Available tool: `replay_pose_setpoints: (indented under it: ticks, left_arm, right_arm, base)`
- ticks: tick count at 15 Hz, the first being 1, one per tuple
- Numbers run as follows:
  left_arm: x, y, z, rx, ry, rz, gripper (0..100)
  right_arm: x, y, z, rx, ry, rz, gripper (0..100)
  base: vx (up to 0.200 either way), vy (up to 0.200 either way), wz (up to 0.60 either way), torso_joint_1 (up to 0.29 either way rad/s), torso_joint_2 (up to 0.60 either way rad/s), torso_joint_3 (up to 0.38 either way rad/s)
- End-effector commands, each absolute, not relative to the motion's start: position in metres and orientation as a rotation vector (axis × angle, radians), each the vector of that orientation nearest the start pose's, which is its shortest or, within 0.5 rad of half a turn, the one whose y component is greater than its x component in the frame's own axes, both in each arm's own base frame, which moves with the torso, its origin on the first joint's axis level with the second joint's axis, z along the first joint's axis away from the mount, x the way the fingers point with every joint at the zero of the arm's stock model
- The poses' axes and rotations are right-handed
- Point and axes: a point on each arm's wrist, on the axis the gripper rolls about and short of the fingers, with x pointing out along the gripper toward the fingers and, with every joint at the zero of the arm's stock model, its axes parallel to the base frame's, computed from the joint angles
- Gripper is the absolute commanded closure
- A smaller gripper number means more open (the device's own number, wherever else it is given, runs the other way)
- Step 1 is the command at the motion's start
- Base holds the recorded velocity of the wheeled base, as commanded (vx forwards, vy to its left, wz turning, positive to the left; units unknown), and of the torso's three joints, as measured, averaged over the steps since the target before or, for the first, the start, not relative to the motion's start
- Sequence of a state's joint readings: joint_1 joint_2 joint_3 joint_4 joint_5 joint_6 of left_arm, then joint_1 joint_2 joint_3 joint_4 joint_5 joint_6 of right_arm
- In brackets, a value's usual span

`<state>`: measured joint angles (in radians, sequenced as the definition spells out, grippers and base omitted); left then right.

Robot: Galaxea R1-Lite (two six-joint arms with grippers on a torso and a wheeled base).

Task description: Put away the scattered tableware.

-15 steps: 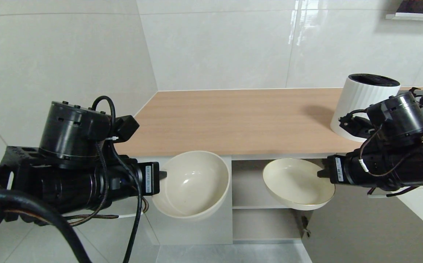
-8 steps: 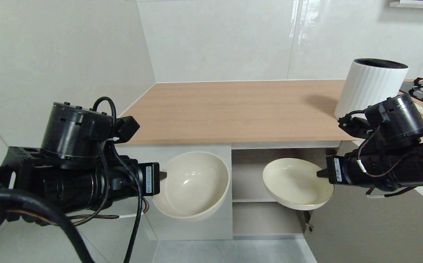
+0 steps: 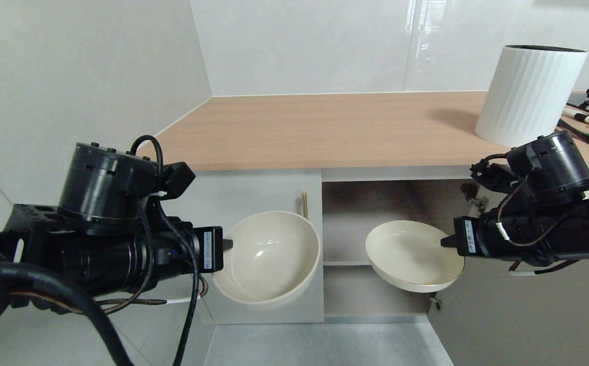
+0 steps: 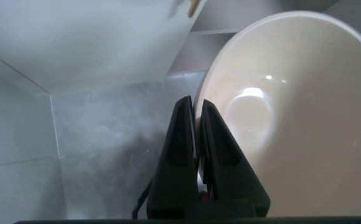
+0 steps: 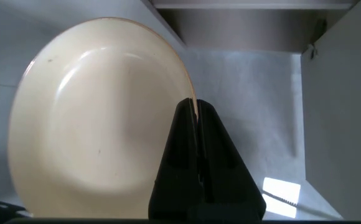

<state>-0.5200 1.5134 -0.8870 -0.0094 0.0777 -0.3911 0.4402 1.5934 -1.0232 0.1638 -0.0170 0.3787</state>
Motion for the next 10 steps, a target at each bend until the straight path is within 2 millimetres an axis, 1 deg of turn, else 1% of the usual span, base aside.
replay_pose_setpoints:
  ticks: [1, 6, 8, 10]
  left_arm:
    - [0.2203, -0.1241, 0.1981, -0.189, 0.669, -0.303, 100]
    - [0.2203, -0.1241, 0.1981, -0.189, 0.669, -0.303, 100]
    - [0.2205, -0.1242, 0.1985, -0.190, 0.667, -0.304, 100]
    - [0.2209, -0.1244, 0.1973, -0.188, 0.672, -0.303, 100]
  right_arm:
    - [0.2456, 0.1153, 0.1995, 0.189, 0.787, 0.260, 100]
    - [0.2457, 0.1158, 0.1991, 0.188, 0.789, 0.262, 100]
    - [0.2470, 0.1159, 0.1974, 0.186, 0.794, 0.259, 100]
    - [0.2487, 0.1167, 0.1949, 0.183, 0.803, 0.255, 100]
  base:
    - [0.000, 0.000, 0.00, -0.178, 0.47, 0.290]
    - [0.000, 0.000, 0.00, -0.162, 0.46, 0.290]
    - [0.000, 0.000, 0.00, -0.088, 0.28, 0.156]
    - [0.000, 0.000, 0.00, -0.029, 0.09, 0.063]
